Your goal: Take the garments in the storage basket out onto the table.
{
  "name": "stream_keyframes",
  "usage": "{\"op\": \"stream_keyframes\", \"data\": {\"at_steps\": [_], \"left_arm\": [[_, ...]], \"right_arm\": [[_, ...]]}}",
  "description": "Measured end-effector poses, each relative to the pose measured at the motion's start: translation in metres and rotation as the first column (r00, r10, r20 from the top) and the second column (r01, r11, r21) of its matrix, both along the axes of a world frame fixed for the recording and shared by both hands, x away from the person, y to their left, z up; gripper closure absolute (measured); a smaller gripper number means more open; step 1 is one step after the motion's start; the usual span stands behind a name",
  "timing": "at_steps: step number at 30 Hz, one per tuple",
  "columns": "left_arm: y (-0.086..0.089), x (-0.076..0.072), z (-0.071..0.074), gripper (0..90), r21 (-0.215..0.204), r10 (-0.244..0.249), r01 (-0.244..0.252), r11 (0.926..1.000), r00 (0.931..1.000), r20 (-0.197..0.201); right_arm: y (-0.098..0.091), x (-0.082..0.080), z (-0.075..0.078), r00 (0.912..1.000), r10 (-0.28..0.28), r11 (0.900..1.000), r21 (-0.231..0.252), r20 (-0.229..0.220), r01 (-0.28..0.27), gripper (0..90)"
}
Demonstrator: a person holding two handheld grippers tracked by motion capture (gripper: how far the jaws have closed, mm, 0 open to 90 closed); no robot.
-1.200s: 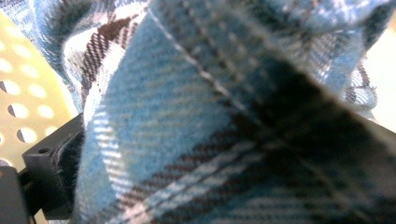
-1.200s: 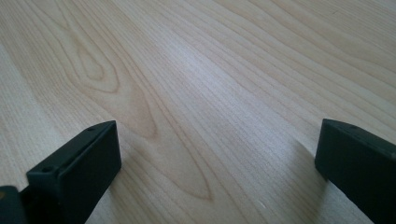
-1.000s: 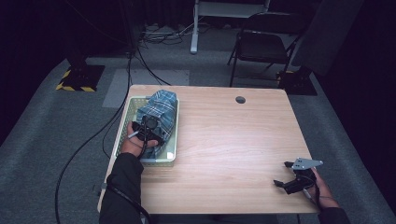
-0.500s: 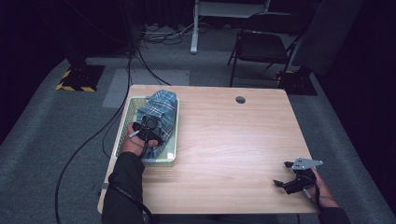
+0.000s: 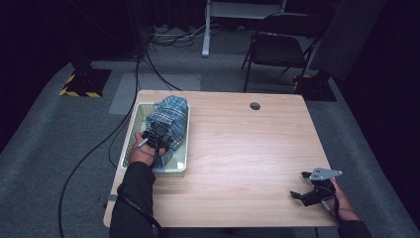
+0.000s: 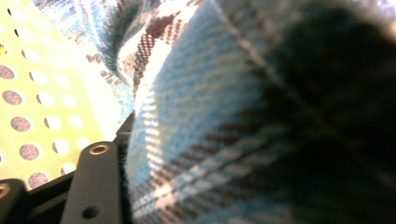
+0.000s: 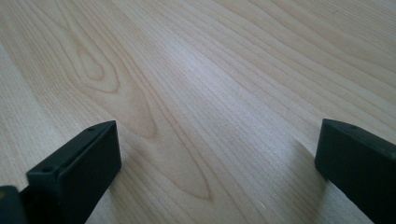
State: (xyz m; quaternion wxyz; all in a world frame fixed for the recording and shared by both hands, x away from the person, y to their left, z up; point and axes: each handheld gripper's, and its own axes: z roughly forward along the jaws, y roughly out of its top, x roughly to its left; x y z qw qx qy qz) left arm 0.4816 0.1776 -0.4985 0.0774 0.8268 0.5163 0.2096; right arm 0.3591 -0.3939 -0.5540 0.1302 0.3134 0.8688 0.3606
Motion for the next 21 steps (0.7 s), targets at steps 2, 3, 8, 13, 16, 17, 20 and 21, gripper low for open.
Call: {"op": "stream_keyframes", "data": {"at_steps": [2,3,8,13,16,17,20,21], "left_arm": [[0.000,-0.001,0.001,40.5,-0.002,0.004,-0.004,1.0000,1.0000,0.007],[0.000,-0.001,0.001,41.2,-0.003,0.008,-0.008,1.0000,0.9999,0.012],[0.001,-0.004,0.003,43.1,-0.009,0.020,-0.020,0.9998,0.9991,0.038],[0.002,-0.007,0.006,46.0,-0.017,0.023,-0.022,0.9996,0.9976,0.066],[0.003,-0.010,0.010,47.4,-0.018,0.019,-0.017,0.9997,0.9963,0.084],[0.003,-0.011,0.012,47.8,-0.017,0.018,-0.016,0.9997,0.9957,0.091],[0.007,-0.016,0.016,49.0,-0.048,0.018,-0.012,0.9988,0.9921,0.124],[0.008,-0.018,0.018,49.5,-0.058,0.018,-0.010,0.9983,0.9906,0.136]], "right_arm": [[0.000,0.000,0.000,1.0000,0.000,1.0000,0.000,0.000,0.000,0.3],[0.000,0.000,0.000,1.0000,0.000,1.0000,0.000,0.000,0.000,0.3],[0.000,0.000,0.000,1.0000,0.000,1.0000,0.000,0.000,0.000,0.3],[0.000,0.000,0.000,1.0000,0.000,1.0000,0.000,0.000,0.000,0.3],[0.000,0.000,0.000,1.0000,0.000,1.0000,0.000,0.000,0.000,0.3],[0.000,0.000,0.000,1.0000,0.000,1.0000,0.000,0.000,0.000,0.3],[0.000,0.000,0.000,1.0000,0.000,1.0000,0.000,0.000,0.000,0.3],[0.000,0.000,0.000,1.0000,0.000,1.0000,0.000,0.001,0.000,0.3]]}}
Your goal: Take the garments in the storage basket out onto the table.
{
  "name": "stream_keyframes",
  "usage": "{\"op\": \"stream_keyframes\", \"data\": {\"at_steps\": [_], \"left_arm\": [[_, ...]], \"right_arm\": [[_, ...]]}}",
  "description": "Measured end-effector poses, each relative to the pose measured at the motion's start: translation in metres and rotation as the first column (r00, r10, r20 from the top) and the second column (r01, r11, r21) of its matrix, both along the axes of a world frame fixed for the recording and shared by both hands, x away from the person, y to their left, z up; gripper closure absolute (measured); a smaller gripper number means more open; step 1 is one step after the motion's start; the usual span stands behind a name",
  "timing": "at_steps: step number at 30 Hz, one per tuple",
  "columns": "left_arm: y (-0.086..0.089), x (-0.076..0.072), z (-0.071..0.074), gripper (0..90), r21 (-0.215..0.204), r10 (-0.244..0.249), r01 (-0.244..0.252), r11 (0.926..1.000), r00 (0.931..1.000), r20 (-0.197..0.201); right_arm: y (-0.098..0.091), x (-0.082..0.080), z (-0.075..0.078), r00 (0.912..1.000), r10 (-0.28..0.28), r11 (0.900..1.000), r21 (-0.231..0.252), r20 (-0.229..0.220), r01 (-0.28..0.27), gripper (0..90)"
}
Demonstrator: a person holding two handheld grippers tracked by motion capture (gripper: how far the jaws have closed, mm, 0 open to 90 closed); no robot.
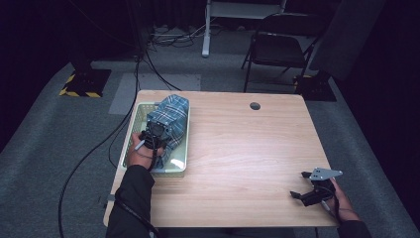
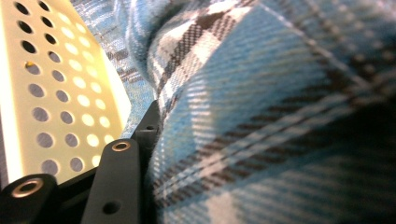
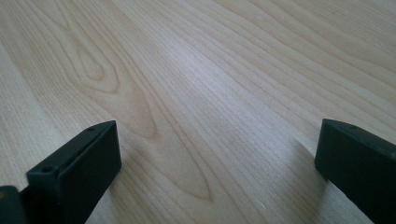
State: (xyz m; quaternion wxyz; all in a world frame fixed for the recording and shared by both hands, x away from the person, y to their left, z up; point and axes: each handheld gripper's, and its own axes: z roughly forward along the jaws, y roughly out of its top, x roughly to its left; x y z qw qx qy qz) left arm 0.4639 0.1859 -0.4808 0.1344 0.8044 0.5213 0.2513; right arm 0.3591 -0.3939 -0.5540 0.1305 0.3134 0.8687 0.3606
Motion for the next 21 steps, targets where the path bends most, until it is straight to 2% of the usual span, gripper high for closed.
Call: {"op": "stream_keyframes", "data": {"at_steps": [6,12,21], "left_arm": [[0.006,-0.010,0.008,50.9,-0.049,0.003,0.000,0.9988,0.9977,0.067],[0.009,-0.018,0.020,51.4,-0.092,0.007,0.005,0.9958,0.9923,0.124],[0.008,-0.028,0.037,51.6,-0.106,-0.006,0.025,0.9940,0.9850,0.172]], "right_arm": [[0.000,0.000,0.000,1.0000,0.000,1.0000,0.000,0.000,0.000,0.3],[0.000,0.000,0.000,1.0000,0.000,1.0000,0.000,0.000,0.000,0.3],[0.000,0.000,0.000,1.0000,0.000,1.0000,0.000,0.000,0.000,0.3]]}}
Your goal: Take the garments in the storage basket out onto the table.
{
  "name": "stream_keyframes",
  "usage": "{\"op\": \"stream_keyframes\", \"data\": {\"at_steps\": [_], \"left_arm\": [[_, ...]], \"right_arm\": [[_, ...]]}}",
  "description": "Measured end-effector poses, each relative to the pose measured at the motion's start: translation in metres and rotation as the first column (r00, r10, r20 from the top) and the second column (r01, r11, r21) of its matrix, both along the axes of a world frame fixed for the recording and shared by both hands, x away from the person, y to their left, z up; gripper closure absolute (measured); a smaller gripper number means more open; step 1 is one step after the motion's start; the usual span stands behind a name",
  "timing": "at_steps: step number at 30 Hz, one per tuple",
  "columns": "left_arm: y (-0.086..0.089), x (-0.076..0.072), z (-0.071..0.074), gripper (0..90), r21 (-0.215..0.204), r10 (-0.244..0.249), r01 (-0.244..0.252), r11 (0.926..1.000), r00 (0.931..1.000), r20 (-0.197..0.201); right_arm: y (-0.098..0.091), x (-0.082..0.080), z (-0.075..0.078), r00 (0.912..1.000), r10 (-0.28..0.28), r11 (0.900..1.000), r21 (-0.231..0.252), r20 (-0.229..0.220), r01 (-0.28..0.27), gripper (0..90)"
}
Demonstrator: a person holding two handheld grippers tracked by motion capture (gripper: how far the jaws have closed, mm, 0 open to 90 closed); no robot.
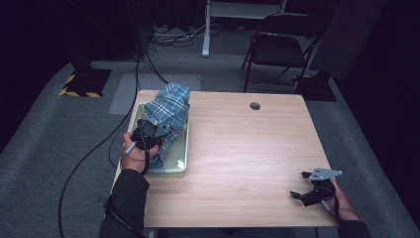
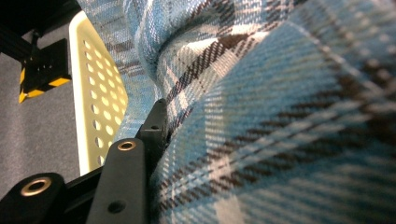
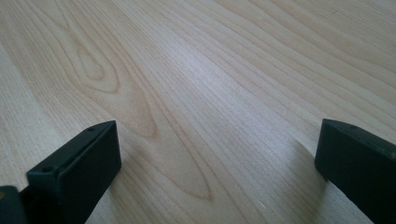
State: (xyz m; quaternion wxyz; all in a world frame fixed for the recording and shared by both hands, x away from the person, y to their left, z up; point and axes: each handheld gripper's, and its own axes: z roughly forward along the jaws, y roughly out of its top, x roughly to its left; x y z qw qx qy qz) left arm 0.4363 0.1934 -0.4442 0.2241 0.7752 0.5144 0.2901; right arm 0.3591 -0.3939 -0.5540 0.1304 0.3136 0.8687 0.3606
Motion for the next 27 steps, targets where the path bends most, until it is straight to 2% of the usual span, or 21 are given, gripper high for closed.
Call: {"op": "stream_keyframes", "data": {"at_steps": [8,12,17,27], "left_arm": [[0.000,-0.008,0.013,51.8,-0.059,-0.012,0.014,0.9982,0.9991,0.041],[-0.005,-0.012,0.020,51.8,-0.043,-0.020,0.023,0.9988,0.9978,0.064],[-0.009,-0.016,0.028,51.8,-0.067,-0.039,0.045,0.9967,0.9960,0.080],[-0.020,-0.021,0.040,51.8,-0.069,-0.061,0.068,0.9953,0.9936,0.095]], "right_arm": [[0.000,0.000,0.000,1.0000,0.000,1.0000,0.000,0.000,0.000,0.3],[0.000,0.000,0.000,1.0000,0.000,1.0000,0.000,0.000,0.000,0.3],[0.000,0.000,0.000,1.0000,0.000,1.0000,0.000,0.000,0.000,0.3],[0.000,0.000,0.000,1.0000,0.000,1.0000,0.000,0.000,0.000,0.3]]}}
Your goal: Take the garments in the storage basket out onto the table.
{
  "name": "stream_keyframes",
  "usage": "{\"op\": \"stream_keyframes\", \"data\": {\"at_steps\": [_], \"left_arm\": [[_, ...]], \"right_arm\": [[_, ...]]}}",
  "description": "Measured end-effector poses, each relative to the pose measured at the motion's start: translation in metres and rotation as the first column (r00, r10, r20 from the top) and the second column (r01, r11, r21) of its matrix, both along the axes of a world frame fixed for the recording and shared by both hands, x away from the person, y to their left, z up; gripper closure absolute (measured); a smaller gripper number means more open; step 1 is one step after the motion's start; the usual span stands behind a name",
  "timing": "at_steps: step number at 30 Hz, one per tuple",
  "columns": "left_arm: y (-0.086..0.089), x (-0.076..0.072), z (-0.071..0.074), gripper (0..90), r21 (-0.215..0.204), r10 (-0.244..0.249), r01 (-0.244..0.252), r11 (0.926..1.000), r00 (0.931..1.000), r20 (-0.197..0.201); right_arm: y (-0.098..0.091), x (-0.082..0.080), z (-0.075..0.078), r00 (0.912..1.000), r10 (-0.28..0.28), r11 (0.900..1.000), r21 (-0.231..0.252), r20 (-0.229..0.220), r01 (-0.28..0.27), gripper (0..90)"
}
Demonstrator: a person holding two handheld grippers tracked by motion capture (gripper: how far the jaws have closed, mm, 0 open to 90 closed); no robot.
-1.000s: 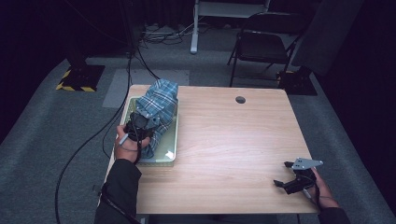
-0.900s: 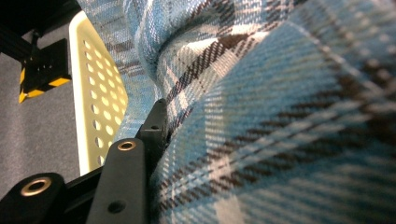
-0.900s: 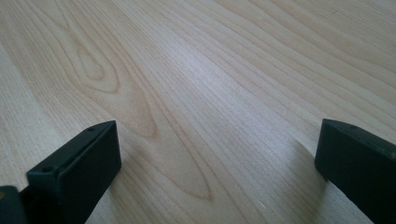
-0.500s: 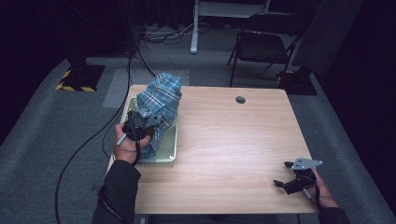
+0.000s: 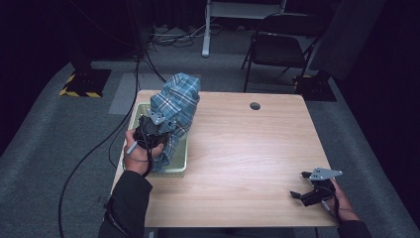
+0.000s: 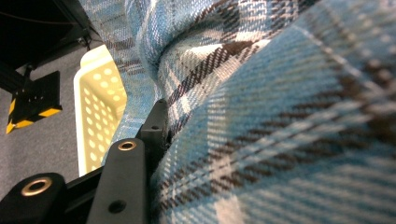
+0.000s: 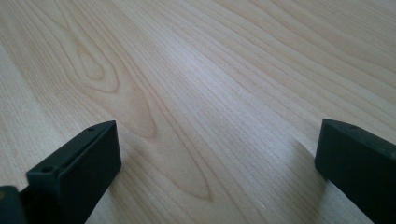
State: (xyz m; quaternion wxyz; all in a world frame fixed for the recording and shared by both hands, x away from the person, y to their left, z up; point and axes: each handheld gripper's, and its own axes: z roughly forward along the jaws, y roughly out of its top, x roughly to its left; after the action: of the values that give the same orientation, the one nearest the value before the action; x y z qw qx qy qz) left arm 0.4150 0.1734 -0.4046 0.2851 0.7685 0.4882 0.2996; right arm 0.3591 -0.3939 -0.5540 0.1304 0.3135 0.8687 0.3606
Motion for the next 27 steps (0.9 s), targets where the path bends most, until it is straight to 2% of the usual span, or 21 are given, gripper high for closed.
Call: {"op": "stream_keyframes", "data": {"at_steps": [12,17,20,24,27], "left_arm": [[-0.014,-0.004,0.016,51.7,-0.026,-0.039,0.039,0.9989,0.9992,0.002],[-0.021,-0.005,0.020,51.8,-0.048,-0.059,0.058,0.9971,0.9982,-0.012],[-0.027,-0.005,0.020,52.0,-0.027,-0.070,0.069,0.9972,0.9974,-0.017],[-0.031,0.000,0.012,53.2,-0.024,-0.074,0.072,0.9971,0.9956,-0.058],[-0.037,0.001,0.009,53.7,-0.001,-0.072,0.072,0.9974,0.9958,-0.057]], "right_arm": [[0.000,0.000,0.000,1.0000,0.000,1.0000,0.000,0.000,0.000,0.3],[0.000,0.000,0.000,1.0000,-0.001,1.0000,0.001,-0.001,0.001,0.3],[0.000,0.000,0.000,1.0000,-0.001,1.0000,0.001,-0.001,0.001,0.3],[0.000,0.000,0.000,1.0000,-0.001,1.0000,0.001,-0.001,0.001,0.3],[0.000,0.000,0.000,1.0000,0.000,1.0000,0.001,0.000,0.000,0.3]]}}
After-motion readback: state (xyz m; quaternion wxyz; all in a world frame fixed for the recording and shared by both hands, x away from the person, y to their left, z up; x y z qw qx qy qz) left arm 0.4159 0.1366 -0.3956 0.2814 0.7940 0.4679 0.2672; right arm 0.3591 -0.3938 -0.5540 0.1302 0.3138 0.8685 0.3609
